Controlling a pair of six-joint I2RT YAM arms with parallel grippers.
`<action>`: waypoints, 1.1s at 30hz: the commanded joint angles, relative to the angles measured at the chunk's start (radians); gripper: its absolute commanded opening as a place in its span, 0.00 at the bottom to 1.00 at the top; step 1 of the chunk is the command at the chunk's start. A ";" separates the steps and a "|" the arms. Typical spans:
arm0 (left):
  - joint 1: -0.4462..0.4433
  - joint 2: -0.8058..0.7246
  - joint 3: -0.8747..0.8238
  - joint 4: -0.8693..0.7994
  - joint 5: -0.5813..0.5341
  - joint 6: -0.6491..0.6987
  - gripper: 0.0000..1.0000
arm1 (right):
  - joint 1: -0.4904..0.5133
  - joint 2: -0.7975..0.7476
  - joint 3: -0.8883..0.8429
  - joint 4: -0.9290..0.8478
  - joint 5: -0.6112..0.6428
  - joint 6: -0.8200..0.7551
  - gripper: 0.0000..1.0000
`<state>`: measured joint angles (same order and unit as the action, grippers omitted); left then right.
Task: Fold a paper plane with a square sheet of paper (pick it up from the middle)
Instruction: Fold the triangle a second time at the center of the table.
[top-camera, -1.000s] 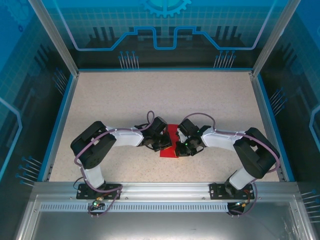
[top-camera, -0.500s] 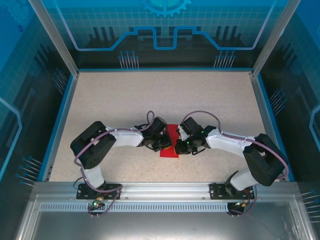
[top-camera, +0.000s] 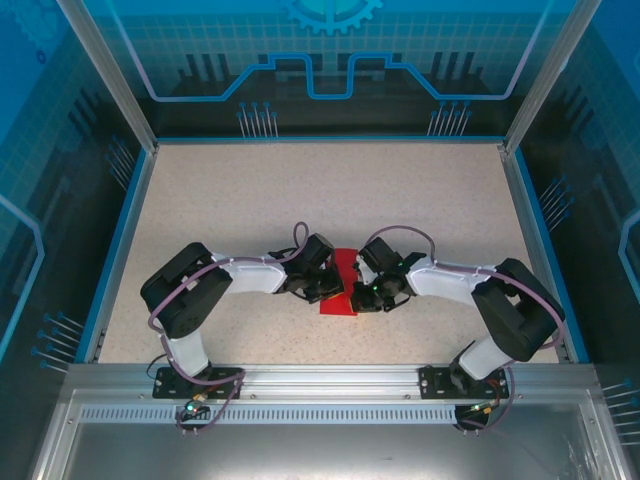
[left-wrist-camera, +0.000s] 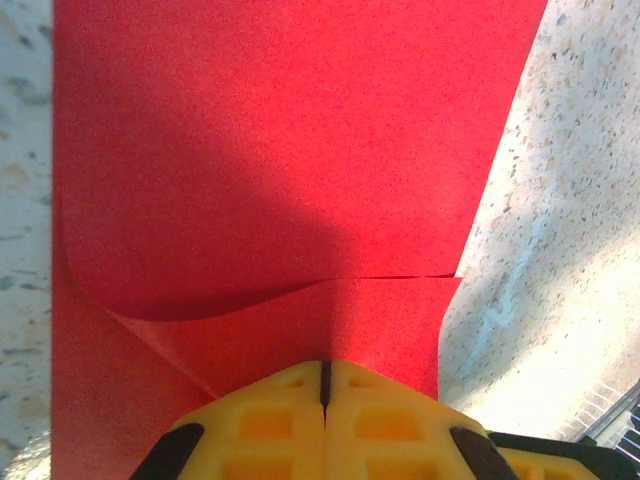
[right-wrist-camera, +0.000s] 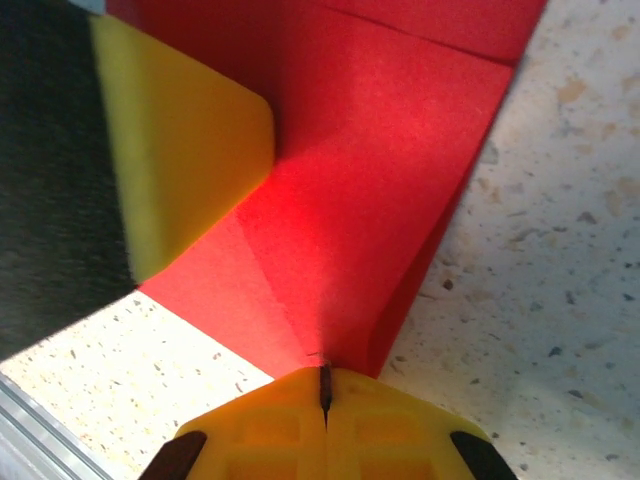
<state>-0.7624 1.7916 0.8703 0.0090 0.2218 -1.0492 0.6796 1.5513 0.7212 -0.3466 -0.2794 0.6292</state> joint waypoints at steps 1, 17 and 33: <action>-0.010 0.027 -0.044 -0.097 -0.035 -0.020 0.02 | -0.009 0.017 -0.015 -0.019 -0.003 0.004 0.01; -0.009 0.026 -0.053 -0.089 -0.036 -0.019 0.02 | -0.023 -0.031 0.002 0.005 -0.033 0.012 0.00; -0.010 0.011 -0.061 -0.094 -0.046 -0.018 0.01 | -0.023 0.037 0.008 -0.005 -0.022 -0.012 0.00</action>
<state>-0.7624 1.7851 0.8547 0.0322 0.2207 -1.0492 0.6647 1.5696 0.7261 -0.3283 -0.3172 0.6285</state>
